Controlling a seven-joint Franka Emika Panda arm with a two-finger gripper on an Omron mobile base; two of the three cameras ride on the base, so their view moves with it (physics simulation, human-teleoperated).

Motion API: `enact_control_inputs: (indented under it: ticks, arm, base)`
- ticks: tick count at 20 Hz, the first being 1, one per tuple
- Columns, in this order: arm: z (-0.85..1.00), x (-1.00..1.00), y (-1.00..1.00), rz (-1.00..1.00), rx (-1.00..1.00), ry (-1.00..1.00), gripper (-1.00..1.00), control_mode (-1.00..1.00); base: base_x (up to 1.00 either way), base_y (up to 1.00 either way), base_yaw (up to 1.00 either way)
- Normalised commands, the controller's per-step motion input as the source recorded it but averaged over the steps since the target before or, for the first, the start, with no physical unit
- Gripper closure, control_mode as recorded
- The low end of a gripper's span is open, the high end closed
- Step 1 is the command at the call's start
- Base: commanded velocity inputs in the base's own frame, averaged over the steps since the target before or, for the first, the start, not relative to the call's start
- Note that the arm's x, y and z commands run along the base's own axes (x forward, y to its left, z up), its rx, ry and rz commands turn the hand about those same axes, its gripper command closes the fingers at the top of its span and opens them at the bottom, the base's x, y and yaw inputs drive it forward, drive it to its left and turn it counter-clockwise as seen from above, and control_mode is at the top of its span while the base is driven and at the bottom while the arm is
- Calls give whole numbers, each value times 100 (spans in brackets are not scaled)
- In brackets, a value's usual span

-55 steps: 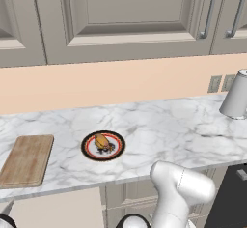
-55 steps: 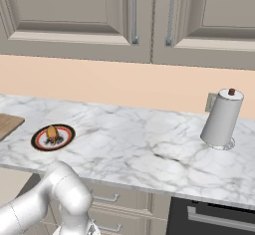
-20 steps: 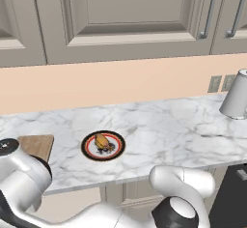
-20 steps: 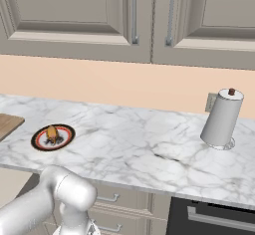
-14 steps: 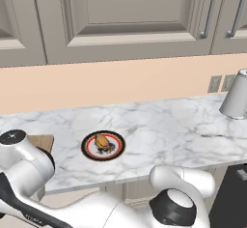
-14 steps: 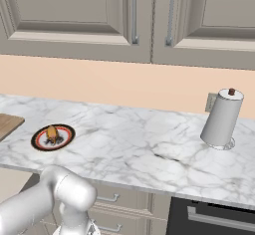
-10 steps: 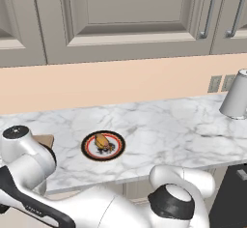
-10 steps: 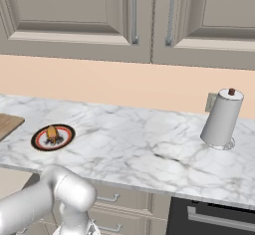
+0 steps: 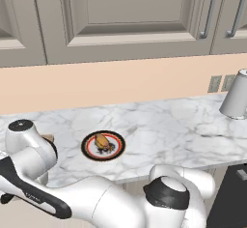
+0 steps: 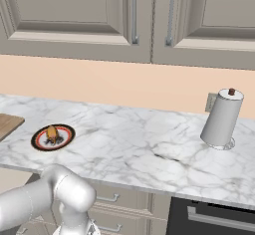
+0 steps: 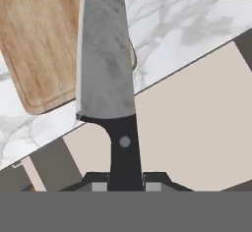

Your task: Pick up the knife from the drawer and place it on the cutting board. Then place the meat from the plate to the cutting board.

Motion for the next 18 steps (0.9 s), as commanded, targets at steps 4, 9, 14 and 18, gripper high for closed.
enact_control_inputs:
  ticks: [4,9,14,18]
  arm:
    - [0,53,-17,0,2,1,100,-100]
    - [-2,60,-10,0,0,4,100,-100]
    - [-3,52,-1,0,0,1,100,-100]
    - [0,43,0,0,0,0,100,-100]
  base:
    - [0,0,0]
    - [0,0,0]
    - [0,0,0]
    - [0,0,0]
